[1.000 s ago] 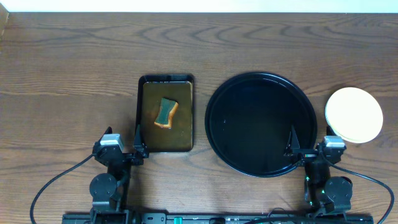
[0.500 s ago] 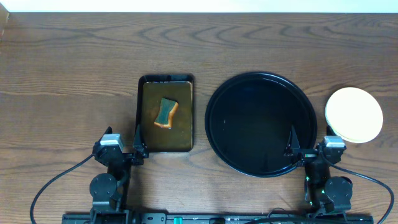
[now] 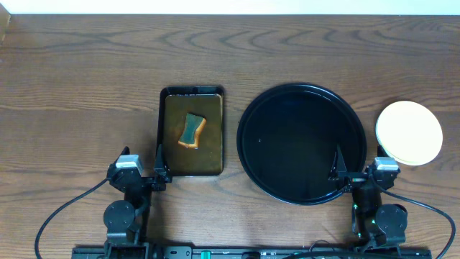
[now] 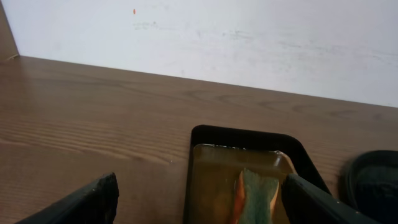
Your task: Clean dirty plates on tray and stack at the side
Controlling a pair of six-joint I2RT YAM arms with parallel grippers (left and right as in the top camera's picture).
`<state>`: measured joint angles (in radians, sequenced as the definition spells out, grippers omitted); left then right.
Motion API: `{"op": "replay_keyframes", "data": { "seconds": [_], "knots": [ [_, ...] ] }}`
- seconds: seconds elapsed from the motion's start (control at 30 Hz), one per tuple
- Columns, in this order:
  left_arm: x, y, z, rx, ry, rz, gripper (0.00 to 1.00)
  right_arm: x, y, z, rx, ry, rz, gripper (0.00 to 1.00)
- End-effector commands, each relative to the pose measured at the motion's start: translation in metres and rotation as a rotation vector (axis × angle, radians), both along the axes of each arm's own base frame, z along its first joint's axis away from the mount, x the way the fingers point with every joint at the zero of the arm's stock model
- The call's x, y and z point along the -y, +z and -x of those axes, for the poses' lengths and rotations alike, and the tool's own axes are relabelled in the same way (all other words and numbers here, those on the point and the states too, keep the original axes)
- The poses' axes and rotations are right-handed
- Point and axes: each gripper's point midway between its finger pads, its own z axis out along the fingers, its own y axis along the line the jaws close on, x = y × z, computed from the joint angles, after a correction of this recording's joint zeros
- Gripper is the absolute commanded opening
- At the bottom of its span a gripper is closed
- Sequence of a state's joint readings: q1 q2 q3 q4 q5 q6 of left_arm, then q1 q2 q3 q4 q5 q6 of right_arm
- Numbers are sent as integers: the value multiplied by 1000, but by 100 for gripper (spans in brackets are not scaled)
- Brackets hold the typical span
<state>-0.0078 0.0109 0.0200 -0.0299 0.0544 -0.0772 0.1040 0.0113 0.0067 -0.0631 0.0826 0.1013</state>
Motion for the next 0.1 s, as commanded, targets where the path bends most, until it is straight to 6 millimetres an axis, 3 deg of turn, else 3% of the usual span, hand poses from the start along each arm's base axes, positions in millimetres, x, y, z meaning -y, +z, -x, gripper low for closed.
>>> {"op": "replay_keyframes", "data": {
  "seconds": [0.0,0.07],
  "knots": [
    [1,-15,1,-45,-7,-12,84,2,0,0,0,-9,5,99],
    [1,-15,1,-45,-7,-12,84,2,0,0,0,-9,5,99]
  ]
}}
